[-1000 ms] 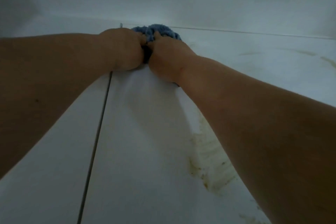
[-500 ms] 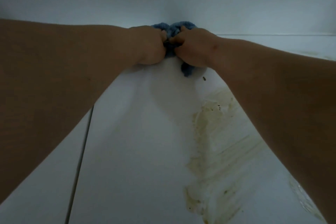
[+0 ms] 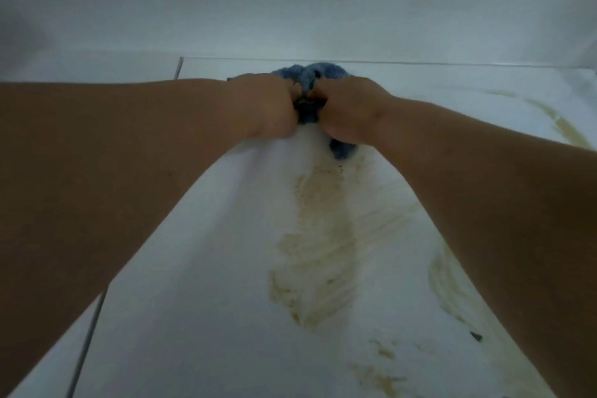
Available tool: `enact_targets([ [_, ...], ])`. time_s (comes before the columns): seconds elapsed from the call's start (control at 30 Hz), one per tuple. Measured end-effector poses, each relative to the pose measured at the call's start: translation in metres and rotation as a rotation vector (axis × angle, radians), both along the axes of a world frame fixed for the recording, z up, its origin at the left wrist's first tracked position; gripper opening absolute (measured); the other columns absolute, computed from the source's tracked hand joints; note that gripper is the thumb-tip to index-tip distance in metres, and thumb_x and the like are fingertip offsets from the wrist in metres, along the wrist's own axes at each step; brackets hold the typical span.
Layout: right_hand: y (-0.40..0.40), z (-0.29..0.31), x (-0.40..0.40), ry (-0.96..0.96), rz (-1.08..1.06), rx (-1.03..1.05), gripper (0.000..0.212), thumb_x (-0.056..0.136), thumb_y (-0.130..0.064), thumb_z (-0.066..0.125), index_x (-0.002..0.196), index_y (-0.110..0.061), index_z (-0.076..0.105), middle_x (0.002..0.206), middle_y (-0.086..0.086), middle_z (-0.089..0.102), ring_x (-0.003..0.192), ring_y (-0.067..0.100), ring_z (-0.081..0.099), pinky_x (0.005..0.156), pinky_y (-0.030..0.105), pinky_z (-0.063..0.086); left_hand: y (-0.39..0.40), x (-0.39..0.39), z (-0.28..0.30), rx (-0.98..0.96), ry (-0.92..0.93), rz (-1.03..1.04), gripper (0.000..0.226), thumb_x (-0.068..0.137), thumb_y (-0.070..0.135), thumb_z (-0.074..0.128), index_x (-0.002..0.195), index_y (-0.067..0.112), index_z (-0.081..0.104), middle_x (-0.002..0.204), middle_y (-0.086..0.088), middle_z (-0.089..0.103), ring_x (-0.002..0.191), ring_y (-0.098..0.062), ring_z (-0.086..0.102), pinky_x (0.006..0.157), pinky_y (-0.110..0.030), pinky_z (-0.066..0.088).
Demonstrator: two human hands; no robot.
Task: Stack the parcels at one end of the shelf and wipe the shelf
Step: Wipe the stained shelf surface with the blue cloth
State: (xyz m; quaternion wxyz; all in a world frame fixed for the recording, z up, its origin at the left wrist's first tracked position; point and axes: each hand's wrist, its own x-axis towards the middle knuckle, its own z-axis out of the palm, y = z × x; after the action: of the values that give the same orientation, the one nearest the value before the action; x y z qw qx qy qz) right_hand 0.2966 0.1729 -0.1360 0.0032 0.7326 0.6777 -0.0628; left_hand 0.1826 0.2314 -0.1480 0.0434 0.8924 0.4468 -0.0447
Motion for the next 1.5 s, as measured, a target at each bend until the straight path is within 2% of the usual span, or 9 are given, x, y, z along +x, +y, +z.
enact_targets([
  [0.13,-0.031,0.0,0.001,0.03,0.05,0.01,0.035,0.097,-0.014,0.042,0.13,-0.013,0.055,0.123,0.012,0.059,0.113,0.031,0.056,0.078,0.031,0.037,-0.028,-0.007,0.003,-0.002,0.045,0.013,0.032,0.099,0.029,0.043,0.126,0.018,0.058,0.125,-0.008,0.061,0.113,-0.026,0.055,0.091,-0.033,0.041],
  [0.5,-0.096,0.011,-0.004,-0.034,0.183,0.051,0.032,0.097,-0.013,0.043,0.122,-0.015,0.064,0.12,0.008,0.063,0.111,0.025,0.058,0.091,0.03,0.042,-0.111,-0.032,0.012,0.076,-0.022,0.103,0.029,0.099,0.027,0.044,0.113,0.017,0.067,0.103,-0.007,0.067,0.093,-0.023,0.06,0.075,-0.029,0.042],
  [0.73,-0.117,0.032,-0.007,0.292,0.151,0.126,0.026,0.098,-0.017,0.046,0.116,-0.011,0.064,0.12,0.008,0.063,0.107,0.023,0.056,0.076,0.021,0.034,-0.142,-0.058,0.039,-0.065,-0.332,0.289,0.026,0.1,0.033,0.042,0.102,0.019,0.064,0.09,0.0,0.061,0.077,-0.018,0.057,0.067,-0.029,0.044],
  [0.83,-0.12,0.049,-0.015,0.435,0.098,0.199,0.024,0.098,-0.016,0.046,0.111,-0.006,0.064,0.114,0.012,0.064,0.096,0.025,0.059,0.08,0.025,0.043,-0.154,-0.057,0.059,-0.343,-0.74,0.534,0.023,0.098,0.03,0.052,0.084,0.014,0.062,0.079,-0.006,0.065,0.059,-0.019,0.066,0.05,-0.025,0.058],
  [0.97,-0.118,0.064,-0.015,0.939,-0.184,0.266,0.018,0.096,-0.008,0.045,0.103,-0.008,0.061,0.106,0.019,0.064,0.09,0.038,0.068,0.074,0.047,0.06,-0.157,-0.053,0.08,-0.613,-1.142,0.663,0.021,0.098,0.021,0.054,0.082,0.011,0.06,0.095,-0.012,0.065,0.077,-0.024,0.068,0.073,-0.039,0.06],
  [1.13,-0.125,0.03,-0.001,0.403,-0.155,0.093,0.061,0.086,-0.01,0.047,0.144,-0.029,0.039,0.152,0.009,0.032,0.133,0.032,0.04,0.107,0.04,0.041,-0.161,-0.059,0.059,-0.262,-0.554,0.503,0.041,0.097,0.005,0.044,0.135,0.018,0.054,0.139,-0.004,0.051,0.124,-0.024,0.052,0.099,-0.028,0.045],
  [1.3,-0.134,0.013,-0.007,0.169,0.106,-0.059,0.065,0.088,-0.018,0.048,0.15,-0.026,0.029,0.161,0.002,0.012,0.147,0.029,0.013,0.119,0.039,0.02,-0.16,-0.055,0.041,-0.141,-0.363,0.22,0.036,0.094,0.016,0.049,0.13,0.013,0.056,0.133,-0.008,0.055,0.114,-0.022,0.054,0.091,-0.031,0.042],
  [1.43,-0.123,0.017,-0.022,0.011,0.258,-0.153,0.034,0.089,-0.016,0.044,0.118,-0.011,0.061,0.143,0.013,0.047,0.145,0.027,0.021,0.118,0.037,0.022,-0.15,-0.047,0.03,-0.183,-0.125,0.091,0.05,0.099,0.032,0.027,0.137,0.009,0.05,0.145,-0.008,0.045,0.133,-0.025,0.041,0.111,-0.034,0.032],
  [1.5,-0.119,0.021,-0.028,0.026,0.239,-0.166,0.017,0.088,-0.02,0.046,0.078,-0.012,0.058,0.093,0.008,0.063,0.103,0.027,0.056,0.081,0.029,0.046,-0.145,-0.047,0.024,-0.166,-0.04,0.072,0.05,0.098,0.034,0.026,0.13,0.008,0.055,0.135,-0.011,0.054,0.125,-0.029,0.049,0.105,-0.041,0.039],
])
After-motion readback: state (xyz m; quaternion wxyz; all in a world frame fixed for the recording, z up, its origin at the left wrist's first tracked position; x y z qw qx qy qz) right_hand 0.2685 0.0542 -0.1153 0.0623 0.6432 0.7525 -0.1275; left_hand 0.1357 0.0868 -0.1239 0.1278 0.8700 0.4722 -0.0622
